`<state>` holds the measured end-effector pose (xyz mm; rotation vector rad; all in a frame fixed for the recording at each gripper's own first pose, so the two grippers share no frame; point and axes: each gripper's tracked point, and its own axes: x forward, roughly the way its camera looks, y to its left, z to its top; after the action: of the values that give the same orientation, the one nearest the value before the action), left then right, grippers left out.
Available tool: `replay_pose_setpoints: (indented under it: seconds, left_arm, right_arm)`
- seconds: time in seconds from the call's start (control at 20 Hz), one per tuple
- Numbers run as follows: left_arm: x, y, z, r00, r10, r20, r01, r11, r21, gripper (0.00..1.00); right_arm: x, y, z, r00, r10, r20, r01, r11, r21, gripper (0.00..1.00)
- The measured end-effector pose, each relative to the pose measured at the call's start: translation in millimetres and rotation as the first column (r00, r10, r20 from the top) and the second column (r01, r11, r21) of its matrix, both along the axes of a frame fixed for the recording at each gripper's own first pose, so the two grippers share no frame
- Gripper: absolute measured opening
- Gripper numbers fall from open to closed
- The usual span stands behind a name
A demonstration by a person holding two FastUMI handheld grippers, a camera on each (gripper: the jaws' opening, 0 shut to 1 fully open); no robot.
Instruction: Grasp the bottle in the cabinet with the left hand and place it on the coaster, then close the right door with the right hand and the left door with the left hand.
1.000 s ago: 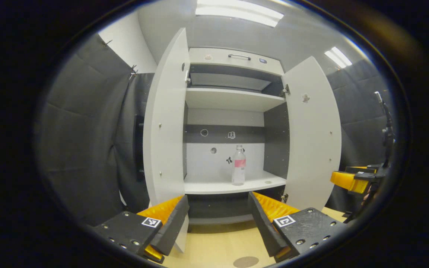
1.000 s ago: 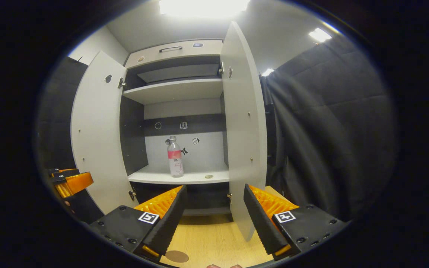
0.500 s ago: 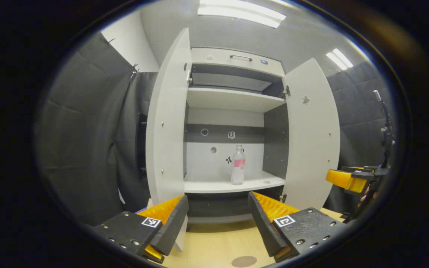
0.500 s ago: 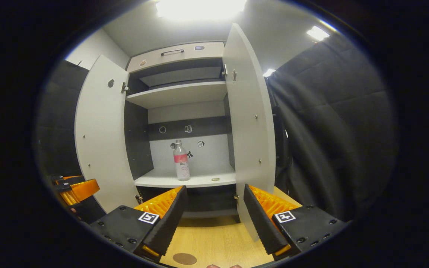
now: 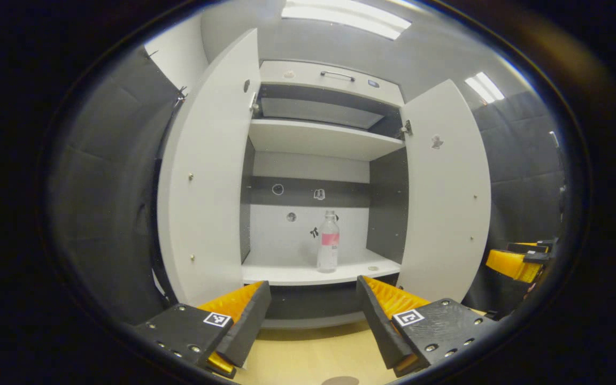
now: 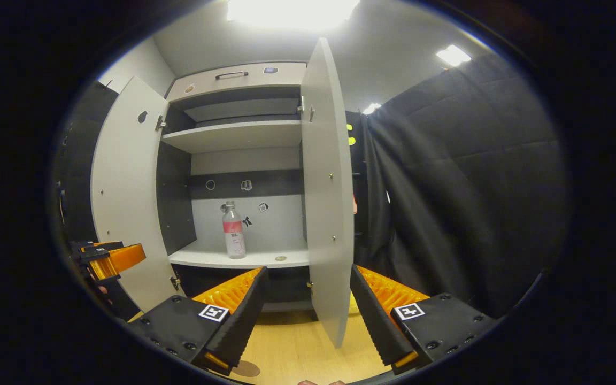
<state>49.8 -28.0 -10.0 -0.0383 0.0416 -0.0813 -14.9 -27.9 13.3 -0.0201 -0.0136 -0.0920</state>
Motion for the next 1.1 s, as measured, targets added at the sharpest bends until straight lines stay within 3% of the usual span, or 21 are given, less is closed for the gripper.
replay_pose_setpoints:
  seconds: [0.1,0.15,0.2,0.55,0.9,0.95,1.1]
  left_arm:
    - [22,-4,1,1.0,-0.007,-0.007,0.007,1.0,-0.013,0.99]
    - [34,-6,4,1.0,-0.006,-0.004,0.006,1.0,-0.014,0.99]
    - [46,-7,5,1.0,-0.003,-0.001,0.003,1.0,-0.009,0.94]
    - [129,-20,26,0.999,0.003,0.04,-0.005,0.999,0.05,0.94]
    - [194,-38,37,0.998,-0.011,0.067,0.008,0.999,0.045,0.93]
    - [203,-41,37,0.998,-0.014,0.064,0.011,0.999,0.044,0.93]
    - [229,-47,31,0.998,-0.021,0.056,0.018,0.998,0.061,0.94]
  right_arm:
    - [4,-19,3,0.999,-0.033,0.007,0.033,0.999,-0.014,0.92]
    - [6,-29,5,0.999,-0.05,0.012,0.05,0.998,-0.025,0.96]
    - [9,-40,7,0.998,-0.063,0.019,0.063,0.998,-0.031,0.96]
    - [30,-115,10,0.983,-0.184,0.018,0.184,0.983,-0.012,0.96]
    - [50,-161,12,0.964,-0.264,0.035,0.265,0.964,-0.004,0.96]
    - [52,-166,13,0.962,-0.272,0.037,0.273,0.962,-0.003,0.92]
    - [55,-178,11,0.953,-0.301,0.037,0.301,0.954,0.008,0.96]
